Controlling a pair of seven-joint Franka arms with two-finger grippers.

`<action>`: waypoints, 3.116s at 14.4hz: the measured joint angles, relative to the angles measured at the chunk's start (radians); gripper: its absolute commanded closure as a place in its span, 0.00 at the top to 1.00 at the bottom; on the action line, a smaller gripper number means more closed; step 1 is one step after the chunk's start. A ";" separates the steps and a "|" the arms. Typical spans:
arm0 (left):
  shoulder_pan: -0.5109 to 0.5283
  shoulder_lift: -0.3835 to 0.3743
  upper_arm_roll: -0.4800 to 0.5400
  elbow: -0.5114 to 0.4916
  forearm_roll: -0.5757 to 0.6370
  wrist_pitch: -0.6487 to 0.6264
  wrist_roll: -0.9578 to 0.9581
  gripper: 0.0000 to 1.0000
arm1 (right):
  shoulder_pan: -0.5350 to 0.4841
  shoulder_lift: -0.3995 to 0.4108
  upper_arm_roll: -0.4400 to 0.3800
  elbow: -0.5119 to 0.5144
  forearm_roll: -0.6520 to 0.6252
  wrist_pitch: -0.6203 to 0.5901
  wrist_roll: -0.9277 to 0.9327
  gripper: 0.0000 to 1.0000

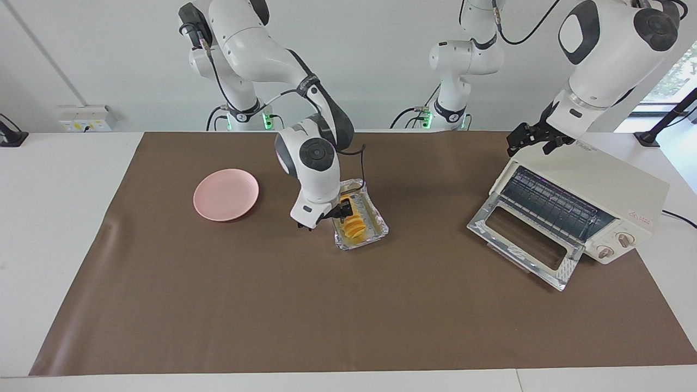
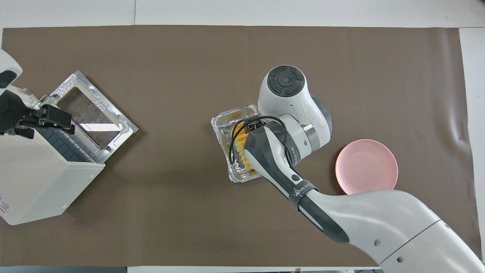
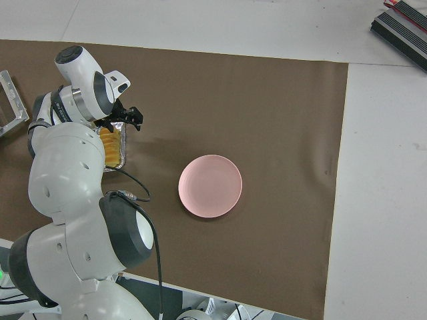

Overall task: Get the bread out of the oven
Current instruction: 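Grasp the foil tray rim with the right gripper while the left retracts, then drag the foil tray with the right gripper beside the pink plate, then grasp the bread slices with the right gripper and lift them out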

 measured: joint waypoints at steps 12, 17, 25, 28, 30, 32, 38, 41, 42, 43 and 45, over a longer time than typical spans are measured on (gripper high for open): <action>-0.012 -0.003 0.002 0.000 0.000 0.008 -0.007 1.00 | 0.008 -0.029 0.000 -0.095 0.000 0.083 0.036 0.00; -0.010 -0.004 0.010 0.000 0.000 0.008 -0.010 1.00 | 0.012 -0.031 0.000 -0.099 0.000 0.086 0.044 0.00; -0.010 -0.004 0.012 0.000 0.000 0.008 -0.011 1.00 | -0.191 -0.070 -0.017 -0.037 0.115 0.097 -0.164 0.00; -0.010 -0.004 0.012 0.000 0.000 0.008 -0.011 1.00 | -0.311 -0.070 -0.020 -0.006 0.140 0.097 -0.294 0.00; -0.010 -0.004 0.012 0.000 0.000 0.008 -0.011 1.00 | -0.374 -0.067 -0.021 -0.002 0.140 0.097 -0.358 0.00; -0.010 -0.004 0.012 0.000 0.000 0.008 -0.011 1.00 | -0.427 -0.055 -0.023 -0.002 0.140 0.097 -0.397 0.00; -0.010 -0.004 0.012 0.000 0.000 0.008 -0.012 1.00 | -0.553 -0.031 -0.025 -0.003 0.140 0.097 -0.562 0.00; -0.010 -0.004 0.012 0.000 0.000 0.008 -0.012 1.00 | -0.565 -0.022 -0.025 -0.010 0.140 0.097 -0.588 0.00; -0.010 -0.004 0.012 0.000 0.000 0.008 -0.012 1.00 | -0.565 -0.020 -0.024 -0.013 0.140 0.097 -0.588 0.00; -0.010 -0.004 0.012 0.000 0.000 0.008 -0.012 1.00 | -0.565 -0.020 -0.024 -0.016 0.140 0.097 -0.588 0.00; -0.010 -0.004 0.012 0.000 0.000 0.008 -0.012 1.00 | -0.565 -0.020 -0.024 -0.021 0.140 0.097 -0.588 0.79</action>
